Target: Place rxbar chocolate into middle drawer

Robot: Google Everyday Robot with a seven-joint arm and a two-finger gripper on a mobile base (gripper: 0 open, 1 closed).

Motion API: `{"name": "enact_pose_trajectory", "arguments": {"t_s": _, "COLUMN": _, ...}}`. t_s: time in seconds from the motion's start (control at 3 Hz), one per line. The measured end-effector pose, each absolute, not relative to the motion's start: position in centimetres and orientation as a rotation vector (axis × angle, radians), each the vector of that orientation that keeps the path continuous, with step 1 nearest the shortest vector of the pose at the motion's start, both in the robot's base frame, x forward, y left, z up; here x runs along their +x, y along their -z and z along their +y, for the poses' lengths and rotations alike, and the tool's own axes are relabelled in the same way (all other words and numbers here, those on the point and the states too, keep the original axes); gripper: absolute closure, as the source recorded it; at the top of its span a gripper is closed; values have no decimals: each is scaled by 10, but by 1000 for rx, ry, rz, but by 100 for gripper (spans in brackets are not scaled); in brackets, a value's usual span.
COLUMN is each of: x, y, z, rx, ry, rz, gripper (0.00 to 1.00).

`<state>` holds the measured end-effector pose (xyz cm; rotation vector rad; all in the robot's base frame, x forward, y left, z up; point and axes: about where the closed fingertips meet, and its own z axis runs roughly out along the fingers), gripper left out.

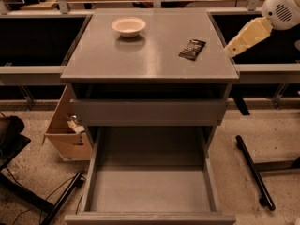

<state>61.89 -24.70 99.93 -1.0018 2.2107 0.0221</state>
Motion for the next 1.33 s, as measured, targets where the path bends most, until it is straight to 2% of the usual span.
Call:
{"name": "enact_pose_trajectory", "arguments": {"t_s": 0.67, "x": 724, "y": -1018, "z": -241, "rx": -715, "ry": 17, "rz": 2279, "gripper": 0}}
{"name": "enact_pose_trajectory", "arguments": {"t_s": 1.0, "x": 764, "y": -989, "z": -238, "rx": -532, "ry": 77, "rz": 2438, "gripper": 0}}
{"name": "enact_pose_trajectory", "arguments": {"t_s": 1.33, "x": 790, "y": -951, "z": -236, "rx": -308, "ry": 1, "rz": 2519, "gripper": 0}}
